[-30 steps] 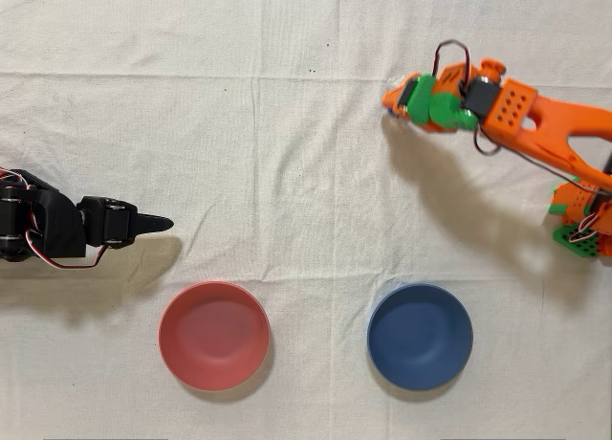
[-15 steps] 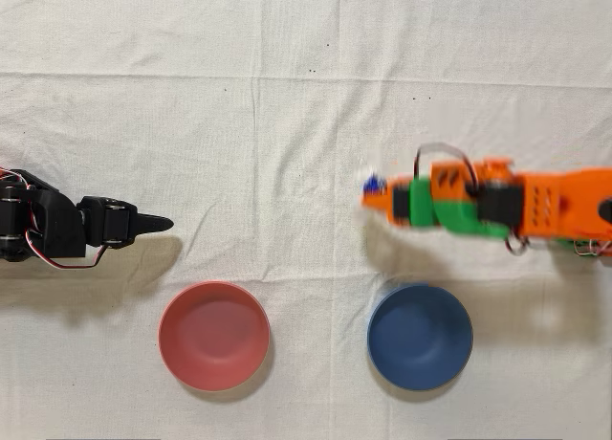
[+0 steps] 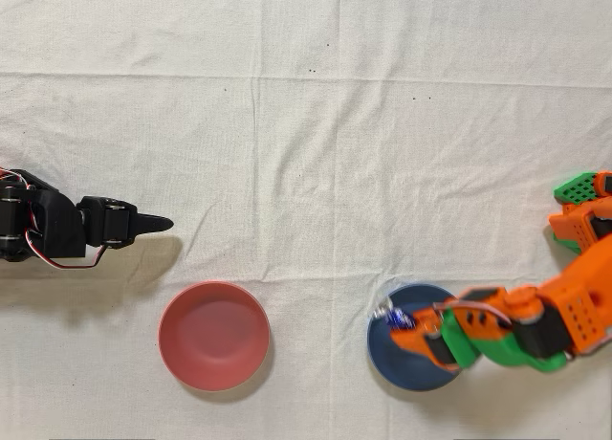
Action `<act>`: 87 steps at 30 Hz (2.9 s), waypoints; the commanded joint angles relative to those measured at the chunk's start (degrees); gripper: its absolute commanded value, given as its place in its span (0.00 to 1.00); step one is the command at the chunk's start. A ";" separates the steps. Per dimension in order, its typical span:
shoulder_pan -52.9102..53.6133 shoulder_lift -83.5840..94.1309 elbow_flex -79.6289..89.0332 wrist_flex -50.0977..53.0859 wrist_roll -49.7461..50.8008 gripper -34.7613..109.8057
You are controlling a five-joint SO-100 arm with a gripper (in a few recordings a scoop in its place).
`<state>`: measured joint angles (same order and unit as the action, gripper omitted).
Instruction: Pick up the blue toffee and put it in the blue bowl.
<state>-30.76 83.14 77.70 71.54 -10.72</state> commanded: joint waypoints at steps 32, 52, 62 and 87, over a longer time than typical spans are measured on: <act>-5.62 0.35 0.18 1.14 3.25 0.51; 21.71 35.86 25.84 -5.71 0.18 0.24; 31.03 69.96 62.75 -25.40 -1.23 0.24; 32.08 103.97 99.76 -20.83 1.14 0.24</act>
<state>0.62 185.98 177.01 49.75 -9.58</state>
